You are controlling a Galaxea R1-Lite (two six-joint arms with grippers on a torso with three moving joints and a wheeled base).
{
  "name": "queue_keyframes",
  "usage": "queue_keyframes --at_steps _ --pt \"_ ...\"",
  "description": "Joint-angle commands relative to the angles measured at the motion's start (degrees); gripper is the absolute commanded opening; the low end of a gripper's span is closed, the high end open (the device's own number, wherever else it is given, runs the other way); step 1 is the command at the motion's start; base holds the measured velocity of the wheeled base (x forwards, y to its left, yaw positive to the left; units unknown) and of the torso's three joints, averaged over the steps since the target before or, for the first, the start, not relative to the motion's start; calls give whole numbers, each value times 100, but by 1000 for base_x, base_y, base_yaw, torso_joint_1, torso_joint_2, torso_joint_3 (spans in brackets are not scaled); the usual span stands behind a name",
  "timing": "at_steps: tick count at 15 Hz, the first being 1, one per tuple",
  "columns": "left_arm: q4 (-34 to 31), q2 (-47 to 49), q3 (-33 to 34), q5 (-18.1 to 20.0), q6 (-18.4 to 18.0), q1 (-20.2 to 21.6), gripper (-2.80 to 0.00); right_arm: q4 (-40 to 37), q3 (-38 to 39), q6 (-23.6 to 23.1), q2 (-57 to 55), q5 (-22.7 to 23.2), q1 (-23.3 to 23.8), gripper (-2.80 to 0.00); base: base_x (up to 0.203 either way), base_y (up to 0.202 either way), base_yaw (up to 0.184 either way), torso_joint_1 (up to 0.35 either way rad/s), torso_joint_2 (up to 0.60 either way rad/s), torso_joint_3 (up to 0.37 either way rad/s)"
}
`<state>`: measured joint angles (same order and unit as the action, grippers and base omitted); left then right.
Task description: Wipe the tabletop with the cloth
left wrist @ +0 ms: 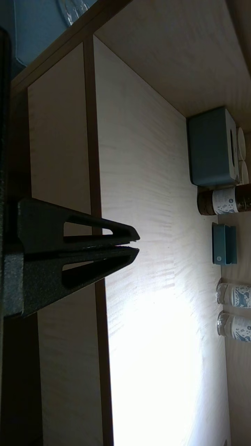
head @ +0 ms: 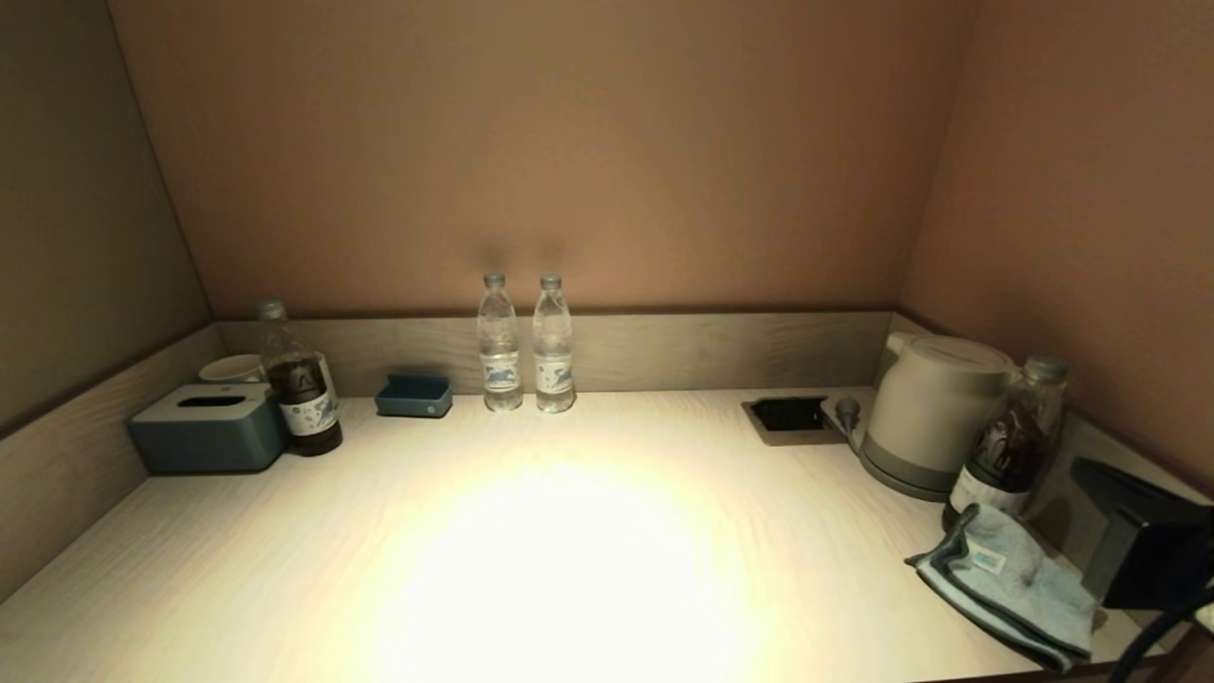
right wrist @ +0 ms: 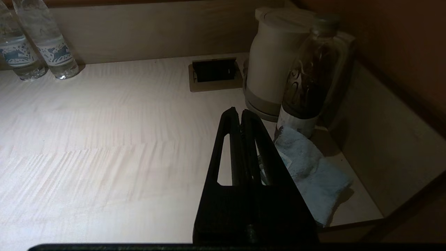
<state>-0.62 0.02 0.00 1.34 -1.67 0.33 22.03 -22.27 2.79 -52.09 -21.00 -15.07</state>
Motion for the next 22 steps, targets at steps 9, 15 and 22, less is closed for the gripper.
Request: queue_keyframes --at_steps 9,15,22 --pt "1 -2 0 -2 0 2 -280 -908 -51 -1285 2509 -803 236 -280 0 0 0 0 0 0" --pt "1 -2 0 7 0 2 -280 -1755 -5 -1430 3363 -827 786 -280 0 0 0 0 0 0" --pt "1 -2 0 -2 0 2 -280 -2442 261 -1430 4274 -143 1410 -280 0 0 0 0 0 0"
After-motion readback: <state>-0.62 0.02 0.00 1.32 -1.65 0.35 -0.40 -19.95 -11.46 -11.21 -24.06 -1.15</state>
